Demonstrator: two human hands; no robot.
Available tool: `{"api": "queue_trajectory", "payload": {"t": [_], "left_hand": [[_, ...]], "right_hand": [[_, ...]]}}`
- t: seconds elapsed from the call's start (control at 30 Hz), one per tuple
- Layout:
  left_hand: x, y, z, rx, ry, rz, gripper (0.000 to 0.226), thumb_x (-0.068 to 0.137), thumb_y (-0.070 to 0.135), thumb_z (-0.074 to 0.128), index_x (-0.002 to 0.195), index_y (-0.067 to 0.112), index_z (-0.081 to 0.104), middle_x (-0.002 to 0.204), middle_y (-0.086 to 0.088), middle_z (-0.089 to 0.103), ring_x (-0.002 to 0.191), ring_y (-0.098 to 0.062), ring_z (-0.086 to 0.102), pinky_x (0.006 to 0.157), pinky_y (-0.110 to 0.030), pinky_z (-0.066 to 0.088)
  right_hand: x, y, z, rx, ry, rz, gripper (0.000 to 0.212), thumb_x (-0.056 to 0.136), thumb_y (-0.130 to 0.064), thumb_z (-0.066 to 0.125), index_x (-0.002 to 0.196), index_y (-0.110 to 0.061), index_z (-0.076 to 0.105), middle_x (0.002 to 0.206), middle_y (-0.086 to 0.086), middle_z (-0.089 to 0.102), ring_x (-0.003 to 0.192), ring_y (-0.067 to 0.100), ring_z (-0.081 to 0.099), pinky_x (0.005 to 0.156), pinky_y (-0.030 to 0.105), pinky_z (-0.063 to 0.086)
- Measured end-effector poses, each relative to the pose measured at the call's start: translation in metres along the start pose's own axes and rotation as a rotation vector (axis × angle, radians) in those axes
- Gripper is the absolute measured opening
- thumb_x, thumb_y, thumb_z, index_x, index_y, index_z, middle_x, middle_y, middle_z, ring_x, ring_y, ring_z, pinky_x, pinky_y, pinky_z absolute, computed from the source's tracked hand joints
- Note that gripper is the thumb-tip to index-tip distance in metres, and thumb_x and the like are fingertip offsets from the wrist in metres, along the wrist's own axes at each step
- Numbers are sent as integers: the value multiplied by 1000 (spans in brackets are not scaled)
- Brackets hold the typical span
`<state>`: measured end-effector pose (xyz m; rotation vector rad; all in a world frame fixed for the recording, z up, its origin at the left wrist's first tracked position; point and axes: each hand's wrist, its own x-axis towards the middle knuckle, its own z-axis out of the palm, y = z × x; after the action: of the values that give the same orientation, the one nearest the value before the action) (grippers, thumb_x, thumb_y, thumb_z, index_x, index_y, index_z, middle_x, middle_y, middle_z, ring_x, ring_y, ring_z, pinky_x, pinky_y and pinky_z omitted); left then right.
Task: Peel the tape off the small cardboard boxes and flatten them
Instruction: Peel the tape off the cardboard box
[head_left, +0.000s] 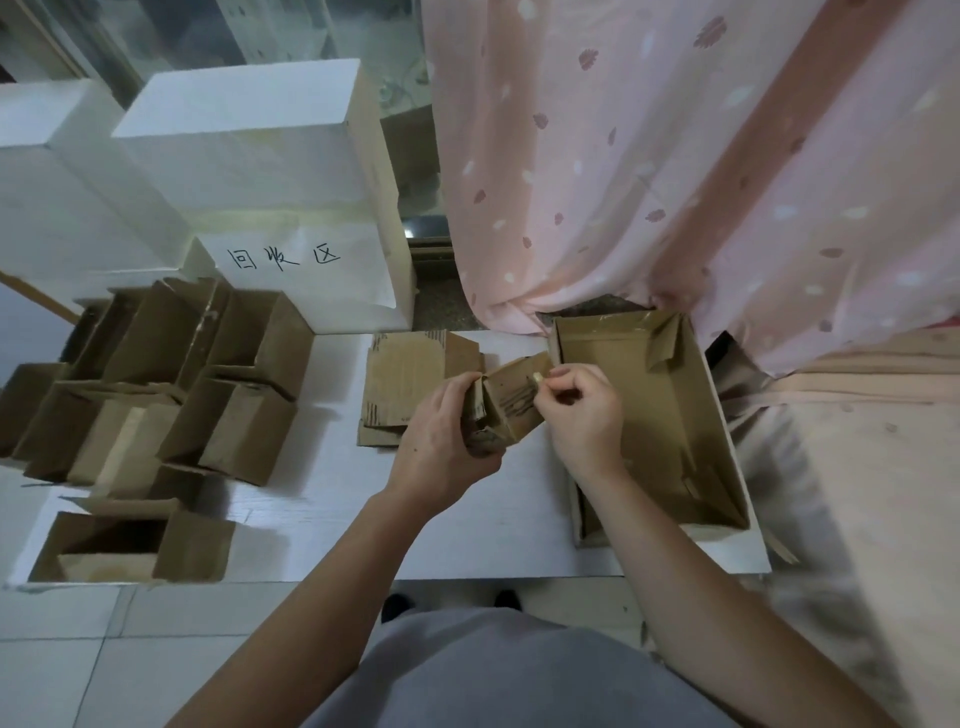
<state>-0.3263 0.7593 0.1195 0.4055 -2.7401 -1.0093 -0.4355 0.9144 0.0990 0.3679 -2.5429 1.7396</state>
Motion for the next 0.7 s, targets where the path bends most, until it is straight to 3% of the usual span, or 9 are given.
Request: {"api": "queue_trajectory", "payload": {"t": [0.13,0.23,0.33,0.5,0.7], "left_hand": [[-1,-1,7,24,-19,13,90,69,27,93,144,21,44,135,3,55,118,-12,48,97,-31,45],[-1,2,12,17,-39,28,90,69,26,93,144,20,45,135,3,54,119,-13,47,97,-30,45],[-1,5,17,6,-30,60,91,67,24,94,143,20,46,134,2,55,117,-16,50,95,-32,47],[2,12,20,22,-40,98,91,67,26,94,143,20,45,136,2,55,117,-14,49,96,-32,46],[5,16,18,41,-61,74,95,67,29,95,147,19,44,139,1,56,121,-15,49,101,-35,47]], "right_hand": [[-4,0,-11,78,-133,99,7,87,-9,77,85,-15,77,99,-5,67,90,8,66,79,17,52],[-7,-1,-17,94,-107,156,12,90,-12,74,101,-17,74,97,-6,71,90,6,68,81,20,56],[-9,-2,-25,102,-54,229,24,90,-16,76,112,-19,68,97,-11,69,89,-4,64,75,9,51],[-5,6,-31,-32,-74,195,2,91,-14,73,92,-14,75,99,-5,65,87,-4,60,75,6,44],[-9,9,-32,-126,-69,167,9,96,-15,67,90,-11,61,96,-5,68,82,-2,59,67,5,43]]}}
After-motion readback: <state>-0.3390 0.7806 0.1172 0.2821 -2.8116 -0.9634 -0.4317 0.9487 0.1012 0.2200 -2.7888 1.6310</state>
